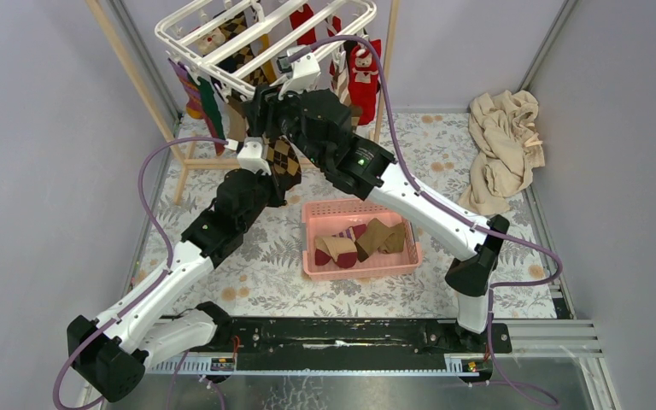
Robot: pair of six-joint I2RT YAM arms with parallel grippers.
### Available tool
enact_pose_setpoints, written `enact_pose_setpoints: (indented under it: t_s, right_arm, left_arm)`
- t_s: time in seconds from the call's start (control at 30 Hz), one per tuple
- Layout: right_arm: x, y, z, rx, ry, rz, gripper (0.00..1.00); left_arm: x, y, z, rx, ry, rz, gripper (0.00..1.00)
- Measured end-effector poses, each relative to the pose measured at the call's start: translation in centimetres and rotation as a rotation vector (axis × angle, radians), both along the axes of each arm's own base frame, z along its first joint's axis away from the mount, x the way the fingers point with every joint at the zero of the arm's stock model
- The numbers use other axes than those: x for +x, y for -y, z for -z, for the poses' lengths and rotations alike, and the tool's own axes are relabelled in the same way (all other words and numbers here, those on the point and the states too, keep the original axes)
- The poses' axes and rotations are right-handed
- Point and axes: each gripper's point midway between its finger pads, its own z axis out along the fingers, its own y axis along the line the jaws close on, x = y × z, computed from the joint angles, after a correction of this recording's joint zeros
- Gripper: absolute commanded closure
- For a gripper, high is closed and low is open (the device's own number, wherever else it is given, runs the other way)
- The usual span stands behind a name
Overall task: Remove the socks clipped to the hanger
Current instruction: Remove the sock from the hanger.
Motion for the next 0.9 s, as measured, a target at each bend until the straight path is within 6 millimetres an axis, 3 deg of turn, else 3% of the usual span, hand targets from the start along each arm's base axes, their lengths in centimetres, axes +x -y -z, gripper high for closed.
enact_pose_setpoints:
  t_s: [0.1,0.13,0.2,0.37,0.63,0.7,0.77,0.9]
  right_arm:
    - [0.1,0.0,-0.2,0.012,0.010,0.010,0.52]
    - [0.2,0.0,-0.3,0.016,0.014,0.013,0.63]
    - [0.3,-0.1,-0.3,0.024,0.023,0.022,0.73]
    - [0.7,-0.5,0.8,0.032,0.023,0.032,0.89]
    - [0.8,-0.6,1.8,0.031,0.027,0.036,0.88]
    - [0.7,-0.4,1.6,0.034,0.031,0.037,0.84]
    - [0.6,-0.2,1.3,0.041,0.036,0.037,0.70]
    - [0.2,0.5,0.3,0.062,0.053,0.038,0.64]
  left_arm:
    - [0.0,0.0,0.0,0.003,0.000,0.000,1.00]
    - [0.0,0.0,0.0,0.004,-0.001,0.001,1.00]
    - [-0.2,0.1,0.1,0.006,-0.002,0.003,1.00]
    - [-0.3,0.1,0.3,0.013,-0.011,0.005,1.00]
    - [-0.5,0.0,0.4,0.016,-0.016,0.005,1.00]
    - [-0.6,-0.1,0.5,0.016,-0.016,0.004,1.00]
    - [-0.7,-0.2,0.7,0.018,-0.018,0.004,1.00]
    - [-0.9,-0.1,1.2,0.026,-0.028,0.006,1.00]
